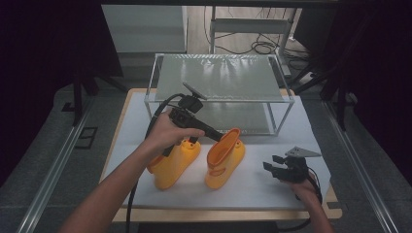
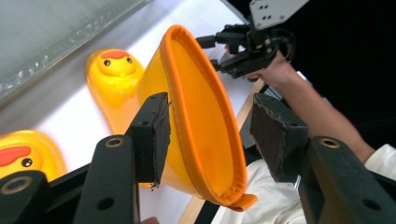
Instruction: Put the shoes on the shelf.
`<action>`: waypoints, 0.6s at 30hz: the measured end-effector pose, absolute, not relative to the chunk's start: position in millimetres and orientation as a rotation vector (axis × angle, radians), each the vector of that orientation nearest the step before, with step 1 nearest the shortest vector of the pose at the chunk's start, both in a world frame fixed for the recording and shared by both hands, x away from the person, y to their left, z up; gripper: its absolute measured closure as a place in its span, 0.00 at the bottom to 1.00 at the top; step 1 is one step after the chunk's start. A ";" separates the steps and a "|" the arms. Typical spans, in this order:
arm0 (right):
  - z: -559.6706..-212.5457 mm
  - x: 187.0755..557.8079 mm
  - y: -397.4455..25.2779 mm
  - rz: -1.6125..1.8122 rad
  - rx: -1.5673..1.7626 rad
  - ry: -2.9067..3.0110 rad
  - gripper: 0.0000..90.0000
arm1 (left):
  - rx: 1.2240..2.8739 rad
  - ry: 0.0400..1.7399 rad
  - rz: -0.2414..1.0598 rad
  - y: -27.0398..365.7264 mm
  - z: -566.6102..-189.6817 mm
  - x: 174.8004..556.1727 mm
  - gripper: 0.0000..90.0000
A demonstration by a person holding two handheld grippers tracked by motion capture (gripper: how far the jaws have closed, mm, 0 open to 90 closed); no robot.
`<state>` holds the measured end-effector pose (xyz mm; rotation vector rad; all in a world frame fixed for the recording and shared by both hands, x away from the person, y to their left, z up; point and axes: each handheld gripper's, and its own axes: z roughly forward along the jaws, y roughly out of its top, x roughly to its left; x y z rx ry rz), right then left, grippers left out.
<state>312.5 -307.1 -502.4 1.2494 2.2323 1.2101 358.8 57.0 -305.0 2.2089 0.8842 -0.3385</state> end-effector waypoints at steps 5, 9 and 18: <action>-502.5 312.5 -307.2 1.208 1.249 2.233 0.50 | 2.230 0.890 -0.336 52.4 -308.2 359.0 0.53; -502.4 312.5 -307.7 1.209 1.254 2.229 0.50 | 2.217 0.882 -0.341 54.2 -304.0 356.4 0.53; -502.5 312.7 -307.0 1.200 1.260 2.230 0.50 | 2.296 0.851 -0.313 39.2 -304.6 352.9 0.53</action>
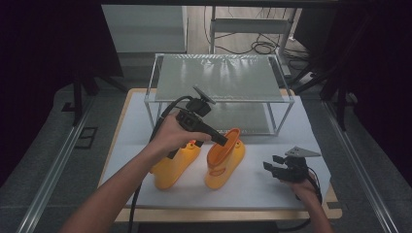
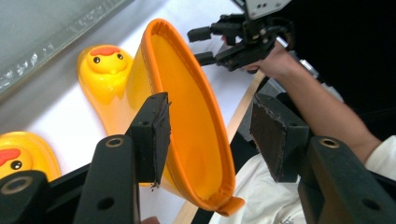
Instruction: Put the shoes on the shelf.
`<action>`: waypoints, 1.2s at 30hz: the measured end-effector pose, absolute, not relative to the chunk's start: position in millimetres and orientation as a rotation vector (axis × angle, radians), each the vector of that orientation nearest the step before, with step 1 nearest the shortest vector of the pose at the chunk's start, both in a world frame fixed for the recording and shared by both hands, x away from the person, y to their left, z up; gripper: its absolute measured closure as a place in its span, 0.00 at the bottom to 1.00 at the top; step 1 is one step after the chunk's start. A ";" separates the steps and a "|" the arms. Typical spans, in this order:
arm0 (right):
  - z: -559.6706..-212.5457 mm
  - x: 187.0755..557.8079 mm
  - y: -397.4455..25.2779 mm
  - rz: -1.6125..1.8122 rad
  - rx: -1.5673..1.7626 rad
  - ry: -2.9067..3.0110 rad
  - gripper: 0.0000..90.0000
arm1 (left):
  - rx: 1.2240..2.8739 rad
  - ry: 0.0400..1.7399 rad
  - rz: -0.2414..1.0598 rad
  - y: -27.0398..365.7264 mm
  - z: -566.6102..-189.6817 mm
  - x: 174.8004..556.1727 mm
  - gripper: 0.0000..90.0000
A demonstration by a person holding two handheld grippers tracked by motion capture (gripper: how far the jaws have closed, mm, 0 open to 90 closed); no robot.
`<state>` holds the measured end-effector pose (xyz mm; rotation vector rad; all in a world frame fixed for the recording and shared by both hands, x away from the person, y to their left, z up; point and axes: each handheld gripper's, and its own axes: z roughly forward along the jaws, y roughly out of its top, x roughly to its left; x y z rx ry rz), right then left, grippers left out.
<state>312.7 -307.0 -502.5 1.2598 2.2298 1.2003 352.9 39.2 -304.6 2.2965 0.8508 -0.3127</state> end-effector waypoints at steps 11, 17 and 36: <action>-502.2 312.7 -309.3 1.204 1.268 2.222 0.50 | 2.334 0.921 -0.312 23.9 -325.5 359.3 0.55; -502.4 313.0 -309.4 1.201 1.269 2.221 0.50 | 2.335 0.945 -0.300 21.6 -331.4 360.0 0.58; -504.4 314.1 -309.7 1.185 1.276 2.218 0.50 | 2.395 0.998 -0.258 16.1 -343.6 361.6 0.90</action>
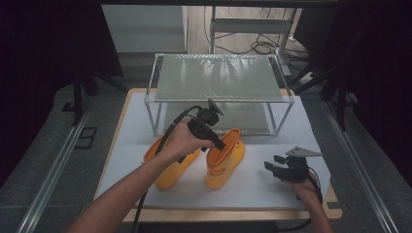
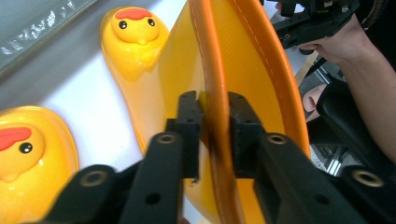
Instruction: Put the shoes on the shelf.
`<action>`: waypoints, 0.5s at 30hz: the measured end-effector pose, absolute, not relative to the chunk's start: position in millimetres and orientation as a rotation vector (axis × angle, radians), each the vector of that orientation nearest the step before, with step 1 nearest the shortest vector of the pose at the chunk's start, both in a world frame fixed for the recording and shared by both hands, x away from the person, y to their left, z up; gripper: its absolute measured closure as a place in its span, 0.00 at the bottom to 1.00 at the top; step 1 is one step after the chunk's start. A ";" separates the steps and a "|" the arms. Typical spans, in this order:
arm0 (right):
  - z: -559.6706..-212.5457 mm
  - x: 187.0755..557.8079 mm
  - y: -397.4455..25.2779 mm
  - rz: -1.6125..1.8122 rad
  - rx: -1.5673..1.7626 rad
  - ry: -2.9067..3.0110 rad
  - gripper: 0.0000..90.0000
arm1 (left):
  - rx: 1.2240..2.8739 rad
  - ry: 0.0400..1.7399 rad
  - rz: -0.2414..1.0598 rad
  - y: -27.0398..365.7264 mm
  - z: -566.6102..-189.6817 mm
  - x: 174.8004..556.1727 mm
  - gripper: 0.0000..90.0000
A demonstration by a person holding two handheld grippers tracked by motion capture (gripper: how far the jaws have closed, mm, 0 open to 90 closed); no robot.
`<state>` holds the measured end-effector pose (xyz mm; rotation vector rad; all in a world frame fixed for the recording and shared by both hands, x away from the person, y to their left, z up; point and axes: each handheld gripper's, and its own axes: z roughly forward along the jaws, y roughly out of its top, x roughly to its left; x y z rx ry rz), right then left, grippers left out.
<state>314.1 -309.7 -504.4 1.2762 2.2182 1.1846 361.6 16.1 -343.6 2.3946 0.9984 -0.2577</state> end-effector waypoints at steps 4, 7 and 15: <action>-504.4 314.2 -310.8 1.185 1.284 2.213 0.50 | 2.382 0.999 -0.247 16.9 -343.4 360.8 0.95; -504.1 314.3 -312.0 1.188 1.291 2.207 0.51 | 2.364 0.996 -0.247 18.0 -342.0 360.6 0.95; -503.3 314.0 -315.3 1.192 1.296 2.188 0.51 | 2.311 0.969 -0.249 29.2 -325.7 356.1 0.96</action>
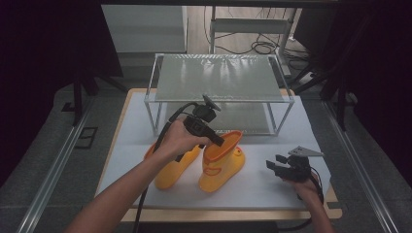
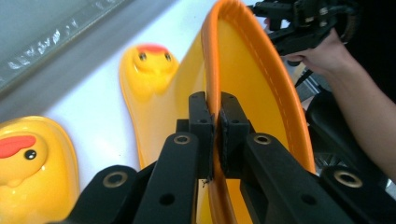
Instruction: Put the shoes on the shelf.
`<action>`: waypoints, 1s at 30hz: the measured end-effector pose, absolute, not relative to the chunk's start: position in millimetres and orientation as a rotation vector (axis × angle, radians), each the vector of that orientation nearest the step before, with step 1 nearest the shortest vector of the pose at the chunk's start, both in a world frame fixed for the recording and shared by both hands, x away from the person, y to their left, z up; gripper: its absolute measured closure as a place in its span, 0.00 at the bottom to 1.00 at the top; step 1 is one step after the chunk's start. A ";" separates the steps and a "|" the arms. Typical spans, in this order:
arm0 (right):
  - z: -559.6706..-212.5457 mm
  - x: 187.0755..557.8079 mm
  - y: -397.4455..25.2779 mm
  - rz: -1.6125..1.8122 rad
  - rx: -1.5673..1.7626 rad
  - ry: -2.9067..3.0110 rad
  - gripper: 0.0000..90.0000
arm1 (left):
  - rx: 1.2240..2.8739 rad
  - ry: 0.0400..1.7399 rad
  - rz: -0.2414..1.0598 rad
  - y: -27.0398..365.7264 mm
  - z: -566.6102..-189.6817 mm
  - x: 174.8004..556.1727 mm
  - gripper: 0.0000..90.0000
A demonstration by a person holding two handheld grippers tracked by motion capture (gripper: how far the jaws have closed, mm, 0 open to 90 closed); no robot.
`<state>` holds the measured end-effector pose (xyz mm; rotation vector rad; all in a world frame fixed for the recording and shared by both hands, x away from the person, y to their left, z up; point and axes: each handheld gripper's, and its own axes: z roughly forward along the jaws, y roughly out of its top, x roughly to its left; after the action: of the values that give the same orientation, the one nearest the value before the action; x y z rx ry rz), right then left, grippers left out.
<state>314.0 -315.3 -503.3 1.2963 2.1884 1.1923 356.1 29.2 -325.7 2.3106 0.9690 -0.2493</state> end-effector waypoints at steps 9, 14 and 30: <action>-502.9 314.0 -315.2 1.188 1.298 2.182 0.51 | 2.274 0.963 -0.195 65.0 -313.9 339.1 0.96; -503.7 314.2 -313.9 1.182 1.300 2.190 0.51 | 2.271 1.002 -0.161 85.8 -323.1 335.2 0.95; -504.4 314.5 -313.7 1.180 1.298 2.190 0.51 | 2.256 1.010 -0.132 123.1 -341.6 321.1 0.89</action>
<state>314.5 -313.7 -504.4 1.2984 2.1903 1.1804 321.1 123.1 -341.6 2.2561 1.0096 -0.1318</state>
